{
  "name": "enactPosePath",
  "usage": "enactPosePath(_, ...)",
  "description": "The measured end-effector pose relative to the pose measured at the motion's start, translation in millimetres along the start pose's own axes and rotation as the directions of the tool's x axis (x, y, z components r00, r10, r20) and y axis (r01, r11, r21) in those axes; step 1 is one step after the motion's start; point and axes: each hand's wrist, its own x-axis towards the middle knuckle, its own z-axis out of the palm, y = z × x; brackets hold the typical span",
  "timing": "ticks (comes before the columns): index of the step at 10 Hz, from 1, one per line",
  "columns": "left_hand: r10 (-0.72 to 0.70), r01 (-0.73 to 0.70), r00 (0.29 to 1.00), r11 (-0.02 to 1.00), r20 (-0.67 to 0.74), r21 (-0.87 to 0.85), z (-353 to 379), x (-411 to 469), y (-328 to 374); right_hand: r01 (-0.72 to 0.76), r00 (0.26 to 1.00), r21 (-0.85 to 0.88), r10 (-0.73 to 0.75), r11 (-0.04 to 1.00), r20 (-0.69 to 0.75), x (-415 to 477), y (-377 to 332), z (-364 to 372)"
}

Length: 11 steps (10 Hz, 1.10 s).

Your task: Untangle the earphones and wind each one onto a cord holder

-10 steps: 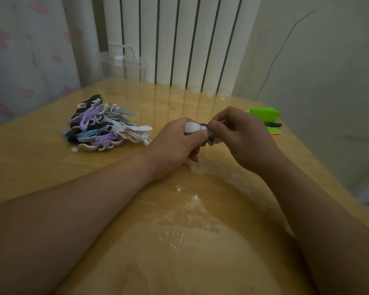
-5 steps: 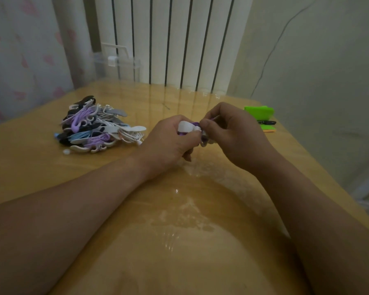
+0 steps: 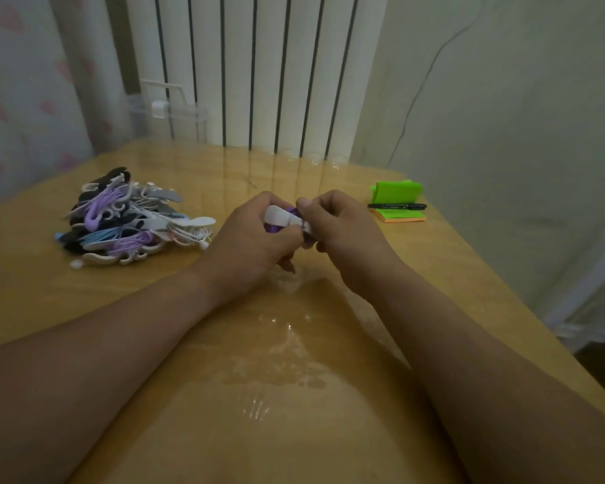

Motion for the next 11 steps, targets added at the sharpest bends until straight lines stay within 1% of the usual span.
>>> enactPosePath(1,-0.009,0.01,0.999,0.999,0.033,-0.031,-4.3,-1.8,3.0,0.033,0.999,0.006,-0.032,0.999,-0.022,-1.5,-1.1,4.1)
enactPosePath(3,-0.009,0.007,0.999,0.998,0.037,0.055,-5.5,-12.8,7.3,-0.107,0.991,0.175,0.091,0.979,0.1,-5.5,5.8,4.6)
enactPosePath(4,-0.012,0.006,0.999,0.983,0.03,0.182,-6.1,-14.3,12.0,-0.092,0.995,0.02,0.09,0.996,0.051,-13.7,4.5,6.1)
enactPosePath(5,0.006,0.008,0.998,0.971,-0.057,0.238,-20.1,-13.7,25.4,-0.039,0.997,-0.004,0.039,0.999,0.074,-18.9,-2.8,15.7)
enactPosePath(6,0.029,0.013,0.993,0.931,-0.11,0.365,-42.5,-17.7,31.9,0.018,0.995,-0.002,-0.017,1.0,0.095,-21.1,-12.7,22.9)
enactPosePath(7,0.057,0.074,0.966,0.871,-0.251,0.486,-81.5,-28.9,26.1,0.069,0.988,-0.086,-0.056,0.994,0.142,-23.9,-19.3,29.3)
enactPosePath(8,0.161,0.182,0.883,0.747,-0.44,0.639,-125.1,-36.3,5.9,0.113,0.985,-0.144,-0.091,0.983,0.147,-27.3,-13.6,30.8)
enactPosePath(9,-0.004,0.292,0.943,0.484,-0.332,0.825,-149.2,-39.7,-21.0,0.116,0.989,-0.184,-0.096,0.976,0.115,-26.0,-7.0,27.4)
enactPosePath(10,-0.058,0.259,0.964,0.404,-0.258,0.878,-148.3,-40.5,-28.9,0.094,0.992,-0.204,-0.076,0.974,0.096,-23.9,-1.0,22.5)
enactPosePath(11,0.14,0.208,0.941,0.477,-0.307,0.854,-139.3,-38.8,-20.2,0.081,0.996,-0.174,-0.072,0.981,0.057,-22.1,-1.8,21.2)
